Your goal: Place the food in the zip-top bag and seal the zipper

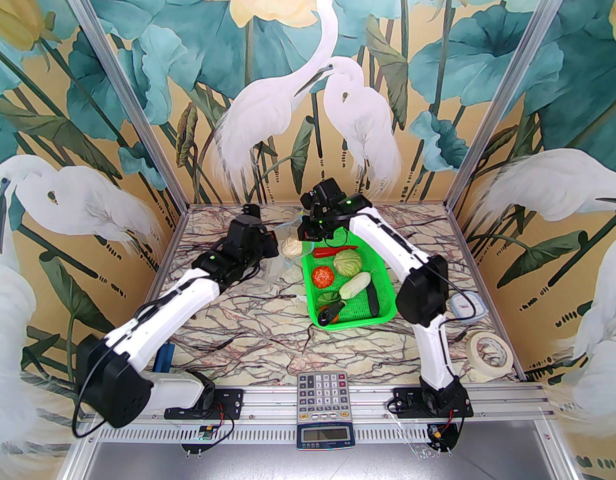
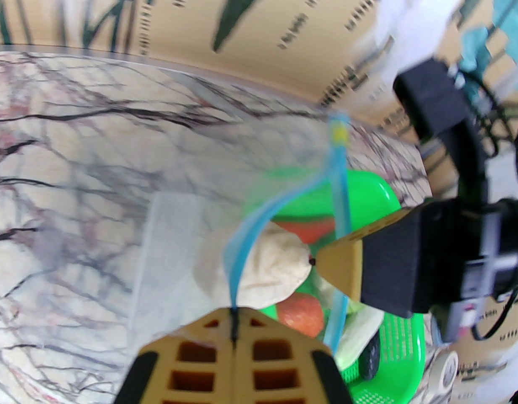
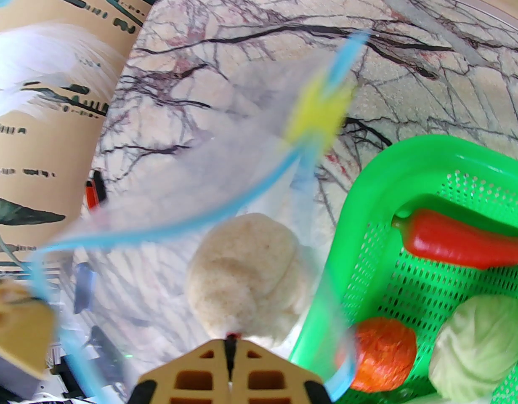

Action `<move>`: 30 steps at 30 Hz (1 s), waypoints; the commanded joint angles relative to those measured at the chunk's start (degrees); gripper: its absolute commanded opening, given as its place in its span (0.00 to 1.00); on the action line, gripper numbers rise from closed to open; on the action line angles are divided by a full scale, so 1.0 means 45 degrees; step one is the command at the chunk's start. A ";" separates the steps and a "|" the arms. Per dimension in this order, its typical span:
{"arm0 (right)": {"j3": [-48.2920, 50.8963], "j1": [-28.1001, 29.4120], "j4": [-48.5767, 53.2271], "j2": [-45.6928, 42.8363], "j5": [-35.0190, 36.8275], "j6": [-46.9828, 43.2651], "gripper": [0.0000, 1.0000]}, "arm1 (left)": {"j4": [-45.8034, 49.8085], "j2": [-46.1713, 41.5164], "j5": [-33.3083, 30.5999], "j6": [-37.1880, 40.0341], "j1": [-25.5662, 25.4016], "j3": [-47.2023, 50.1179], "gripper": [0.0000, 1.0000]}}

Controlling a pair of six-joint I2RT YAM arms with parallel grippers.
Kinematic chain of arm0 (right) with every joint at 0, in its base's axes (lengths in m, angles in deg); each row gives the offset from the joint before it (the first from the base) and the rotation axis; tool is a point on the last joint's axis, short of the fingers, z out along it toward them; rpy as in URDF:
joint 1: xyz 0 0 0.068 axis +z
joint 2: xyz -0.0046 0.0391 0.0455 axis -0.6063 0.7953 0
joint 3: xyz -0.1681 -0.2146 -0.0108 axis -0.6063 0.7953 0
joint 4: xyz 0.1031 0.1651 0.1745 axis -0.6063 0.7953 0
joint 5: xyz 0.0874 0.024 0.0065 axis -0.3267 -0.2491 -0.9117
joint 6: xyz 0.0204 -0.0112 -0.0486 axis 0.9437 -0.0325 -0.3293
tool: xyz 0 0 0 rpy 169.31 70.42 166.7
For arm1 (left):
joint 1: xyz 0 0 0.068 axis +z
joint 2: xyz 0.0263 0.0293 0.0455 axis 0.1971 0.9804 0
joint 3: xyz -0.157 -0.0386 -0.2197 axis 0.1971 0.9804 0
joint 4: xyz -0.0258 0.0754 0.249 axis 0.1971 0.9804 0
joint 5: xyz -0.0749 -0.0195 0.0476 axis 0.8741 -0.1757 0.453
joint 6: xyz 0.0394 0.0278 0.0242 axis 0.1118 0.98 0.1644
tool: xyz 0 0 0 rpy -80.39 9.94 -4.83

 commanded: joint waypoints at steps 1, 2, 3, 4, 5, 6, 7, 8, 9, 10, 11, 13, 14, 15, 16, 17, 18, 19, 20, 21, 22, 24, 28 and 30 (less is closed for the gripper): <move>-0.0595 0.0068 0.0401 0.0522 0.0102 -0.0458 0.02 | 0.0426 -0.0080 -0.0844 -0.0646 0.0082 0.0601 0.00; -0.0665 0.0065 0.0378 0.0589 0.0066 -0.0477 0.07 | 0.0315 -0.0041 -0.0840 -0.0734 0.0082 0.0767 0.00; -0.0703 0.0058 0.0347 0.0628 0.0031 -0.0490 0.11 | 0.0182 -0.0007 -0.0785 -0.0786 0.0082 0.0903 0.00; -0.0731 0.0056 0.0280 0.0648 0.0003 -0.0498 0.16 | -0.0047 0.0050 -0.0699 -0.0868 0.0082 0.1056 0.00; -0.0736 0.0057 0.0194 0.0637 -0.0063 -0.0497 0.20 | -0.0215 0.0130 -0.0574 -0.0932 0.0080 0.1177 0.00; -0.0764 0.0061 0.0166 0.0634 -0.0151 -0.0497 0.23 | -0.0355 0.0241 -0.0455 -0.0993 0.0082 0.1235 0.00; -0.0815 0.0058 0.0142 0.0634 -0.0256 -0.0498 0.27 | -0.0474 0.0402 -0.0305 -0.1031 0.0082 0.1280 0.00; -0.0874 0.0056 0.0123 0.0634 -0.0365 -0.0497 0.30 | -0.0587 0.0546 -0.0177 -0.1052 0.0082 0.1280 0.00; -0.0922 0.0071 0.0104 0.0605 -0.0441 -0.0497 0.32 | -0.0657 0.0681 -0.0088 -0.1074 0.0082 0.1266 0.00; -0.0961 0.0056 0.0085 0.0563 -0.0539 -0.0497 0.38 | -0.0746 0.0824 -0.0027 -0.1095 0.0081 0.1258 0.00; -0.0979 0.0046 0.0093 0.0491 -0.0583 -0.0497 0.42 | -0.0827 0.0941 0.0010 -0.1091 0.0092 0.1208 0.00; -0.0914 -0.0011 0.0195 0.0256 -0.0555 -0.0487 0.46 | -0.0897 0.1080 0.0033 -0.1029 0.0082 0.1061 0.00; -0.0802 -0.0061 0.0254 0.0027 -0.0433 -0.0462 0.47 | -0.0889 0.1163 0.0050 -0.0943 0.0082 0.0953 0.00; -0.0623 -0.0130 0.0259 -0.0240 -0.0305 -0.0441 0.48 | -0.0844 0.1211 0.0044 -0.0853 0.0082 0.0866 0.00; -0.0326 -0.0237 0.0269 -0.0580 -0.0159 -0.0439 0.49 | -0.0771 0.1257 0.0048 -0.0753 0.0082 0.0761 0.00; 0.0052 -0.0330 0.0326 -0.0964 0.0097 -0.0430 0.51 | -0.0680 0.1285 0.0050 -0.0643 0.0068 0.0661 0.00; 0.0442 -0.0456 0.0452 -0.1362 0.0374 -0.0491 0.53 | -0.0597 0.1311 0.0052 -0.0563 0.0082 0.0579 0.00; 0.0835 -0.0522 0.0619 -0.1688 0.0671 -0.0581 0.54 | -0.0486 0.1330 0.0081 -0.0474 0.0082 0.0521 0.00; 0.1251 -0.0590 0.0884 -0.2082 0.1136 -0.0660 0.55 | -0.0402 0.1307 0.0071 -0.0382 0.0082 0.0483 0.00; 0.1721 -0.0621 0.1110 -0.2364 0.1556 -0.0760 0.55 | -0.0320 0.1292 0.0075 -0.0317 0.0082 0.0478 0.00; 0.2355 -0.0644 0.1432 -0.2812 0.2092 -0.0845 0.56 | -0.0246 0.1272 0.0065 -0.0245 0.0082 0.0478 0.00; 0.3395 -0.0628 0.1782 -0.3442 0.2659 -0.0858 0.56 | -0.0093 0.1188 0.0055 -0.0115 0.0082 0.0497 0.00; 0.6201 -0.0776 0.1854 -0.4944 0.2956 -0.0016 0.62 | 0.0059 0.1032 0.0194 0.0239 0.0082 0.0536 0.00; 0.7576 -0.0896 0.1488 -0.5622 0.2665 0.0582 0.64 | 0.0066 0.0947 0.0218 0.0407 0.0082 0.0588 0.00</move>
